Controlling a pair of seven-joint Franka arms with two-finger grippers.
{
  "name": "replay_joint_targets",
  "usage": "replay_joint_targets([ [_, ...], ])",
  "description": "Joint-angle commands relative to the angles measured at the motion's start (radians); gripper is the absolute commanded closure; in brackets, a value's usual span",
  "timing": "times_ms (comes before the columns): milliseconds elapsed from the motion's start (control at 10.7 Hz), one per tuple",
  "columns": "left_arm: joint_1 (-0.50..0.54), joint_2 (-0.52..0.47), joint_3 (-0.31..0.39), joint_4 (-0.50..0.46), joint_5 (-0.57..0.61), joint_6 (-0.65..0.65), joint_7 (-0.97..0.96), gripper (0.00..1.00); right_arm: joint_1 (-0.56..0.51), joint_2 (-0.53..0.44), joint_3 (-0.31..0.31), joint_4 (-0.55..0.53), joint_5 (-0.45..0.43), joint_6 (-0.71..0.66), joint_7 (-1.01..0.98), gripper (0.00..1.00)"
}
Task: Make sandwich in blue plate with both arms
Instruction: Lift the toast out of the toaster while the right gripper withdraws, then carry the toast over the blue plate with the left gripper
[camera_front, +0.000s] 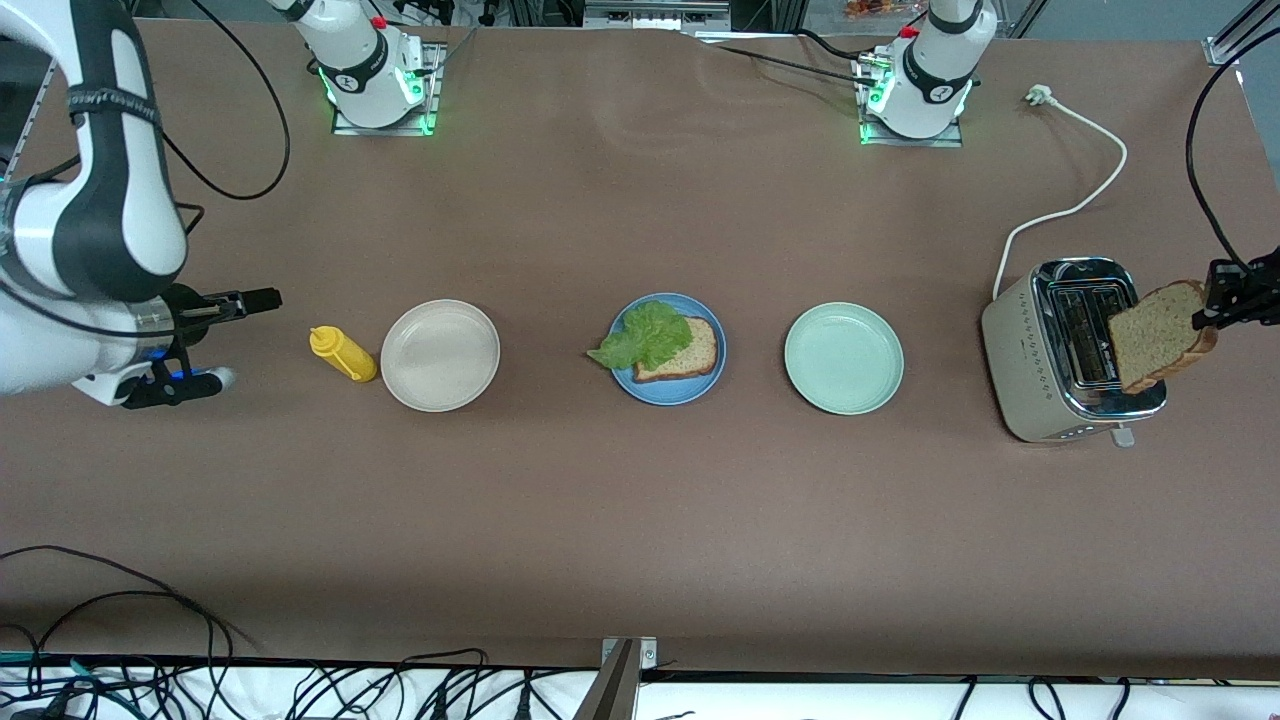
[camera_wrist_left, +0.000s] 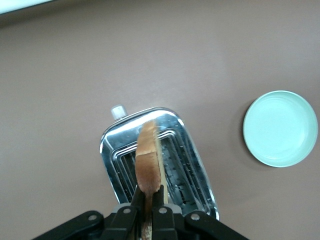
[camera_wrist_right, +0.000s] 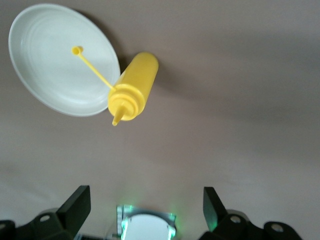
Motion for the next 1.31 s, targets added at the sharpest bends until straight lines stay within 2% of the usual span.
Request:
replay_joint_targets([
  [0, -0.028, -0.009, -0.033, 0.073, -0.034, -0.099, 0.001, 1.00, 0.005, -0.273, 0.017, -0.378, -0.029, 0.292, 0.082, 0.00],
  [93, -0.027, -0.009, -0.073, 0.081, -0.037, -0.118, -0.022, 1.00, 0.005, -0.313, 0.016, -0.423, -0.025, 0.328, 0.084, 0.00],
  [280, -0.007, 0.003, -0.156, 0.089, -0.115, -0.136, -0.079, 1.00, 0.003, -0.362, 0.010, -0.421, -0.020, 0.325, 0.084, 0.00],
  [374, -0.008, 0.015, -0.194, 0.090, -0.125, -0.136, -0.099, 1.00, 0.000, -0.379, 0.010, -0.397, -0.023, 0.310, 0.078, 0.00],
  [467, -0.007, 0.023, -0.241, 0.090, -0.144, -0.136, -0.146, 1.00, -0.009, -0.381, 0.006, -0.338, -0.020, 0.235, 0.076, 0.00],
  [654, -0.007, 0.055, -0.329, 0.089, -0.177, -0.136, -0.176, 1.00, -0.015, -0.347, -0.004, -0.172, -0.028, 0.071, 0.076, 0.00],
  [1028, -0.008, 0.161, -0.444, 0.090, -0.371, -0.129, -0.184, 1.00, -0.009, -0.352, -0.026, -0.127, -0.020, 0.052, 0.078, 0.00],
  [1215, -0.008, 0.216, -0.504, 0.090, -0.487, -0.065, -0.184, 1.00, -0.009, -0.352, -0.024, -0.116, -0.025, 0.054, 0.081, 0.00],
])
